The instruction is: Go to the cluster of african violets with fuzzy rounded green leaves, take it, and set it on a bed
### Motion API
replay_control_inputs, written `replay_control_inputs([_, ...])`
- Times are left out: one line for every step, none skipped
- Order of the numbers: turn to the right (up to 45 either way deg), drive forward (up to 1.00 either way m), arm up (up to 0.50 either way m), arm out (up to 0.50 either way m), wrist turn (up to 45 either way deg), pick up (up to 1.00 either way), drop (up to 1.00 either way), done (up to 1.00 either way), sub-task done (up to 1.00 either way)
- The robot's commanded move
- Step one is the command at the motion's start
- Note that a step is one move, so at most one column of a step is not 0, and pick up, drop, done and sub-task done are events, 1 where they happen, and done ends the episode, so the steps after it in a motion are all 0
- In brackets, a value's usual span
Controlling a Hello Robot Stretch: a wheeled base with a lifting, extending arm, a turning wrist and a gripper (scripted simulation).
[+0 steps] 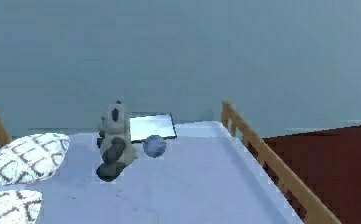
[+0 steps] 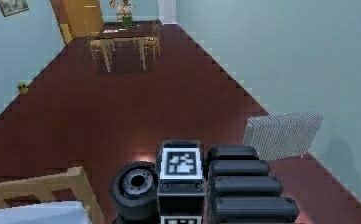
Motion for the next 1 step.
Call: replay_control_inputs([45.0, 0.0, 0.0, 0.0, 0.0, 0.0, 0.0, 0.0, 0.0])
